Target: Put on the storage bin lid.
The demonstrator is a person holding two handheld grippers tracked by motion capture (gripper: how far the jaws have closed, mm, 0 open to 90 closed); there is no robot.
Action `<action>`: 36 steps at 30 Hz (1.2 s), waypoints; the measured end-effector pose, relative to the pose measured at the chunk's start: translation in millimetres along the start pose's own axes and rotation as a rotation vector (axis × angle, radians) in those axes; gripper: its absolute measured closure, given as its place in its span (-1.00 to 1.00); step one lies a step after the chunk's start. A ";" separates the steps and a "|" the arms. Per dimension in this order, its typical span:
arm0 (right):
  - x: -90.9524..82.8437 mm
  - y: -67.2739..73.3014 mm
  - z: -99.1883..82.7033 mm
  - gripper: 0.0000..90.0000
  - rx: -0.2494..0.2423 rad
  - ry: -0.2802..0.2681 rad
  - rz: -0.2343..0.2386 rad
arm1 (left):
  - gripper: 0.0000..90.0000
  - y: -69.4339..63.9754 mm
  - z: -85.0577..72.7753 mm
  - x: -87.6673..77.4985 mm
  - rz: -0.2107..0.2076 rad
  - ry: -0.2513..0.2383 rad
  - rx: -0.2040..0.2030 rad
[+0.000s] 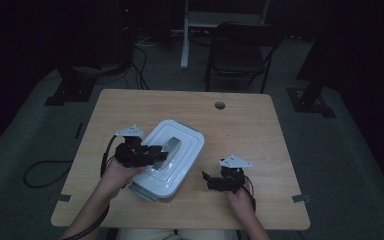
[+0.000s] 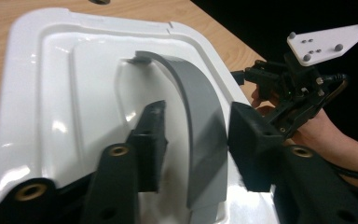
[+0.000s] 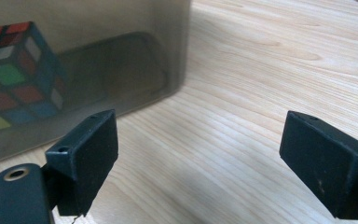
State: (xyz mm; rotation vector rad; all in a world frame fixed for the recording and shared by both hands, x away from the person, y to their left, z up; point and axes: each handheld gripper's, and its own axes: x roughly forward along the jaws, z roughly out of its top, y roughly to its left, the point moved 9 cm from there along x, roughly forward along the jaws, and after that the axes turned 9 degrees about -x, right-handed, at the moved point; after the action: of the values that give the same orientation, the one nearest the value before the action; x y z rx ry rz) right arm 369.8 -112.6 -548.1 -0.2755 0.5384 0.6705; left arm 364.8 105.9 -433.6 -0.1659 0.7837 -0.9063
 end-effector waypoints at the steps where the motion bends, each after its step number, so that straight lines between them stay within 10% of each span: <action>1: -1.2 -2.0 -0.4 -0.75 0.005 -0.001 -0.003 | 0.26 1.3 0.4 -1.8 0.007 -0.005 0.001; 20: -13.5 -27.4 -7.9 -0.75 0.052 -0.006 -0.065 | -0.29 30.8 5.7 -35.4 0.052 -0.107 -0.007; 36: -10.5 -27.4 -12.0 -0.75 0.057 0.009 -0.064 | -0.82 84.6 -2.3 -50.0 0.171 -0.155 -0.034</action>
State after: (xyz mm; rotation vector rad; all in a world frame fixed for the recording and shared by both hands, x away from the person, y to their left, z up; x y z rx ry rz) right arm 376.2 -143.5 -550.3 -0.2415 0.5537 0.5914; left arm 399.4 197.1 -445.6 -0.1941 0.6588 -0.7101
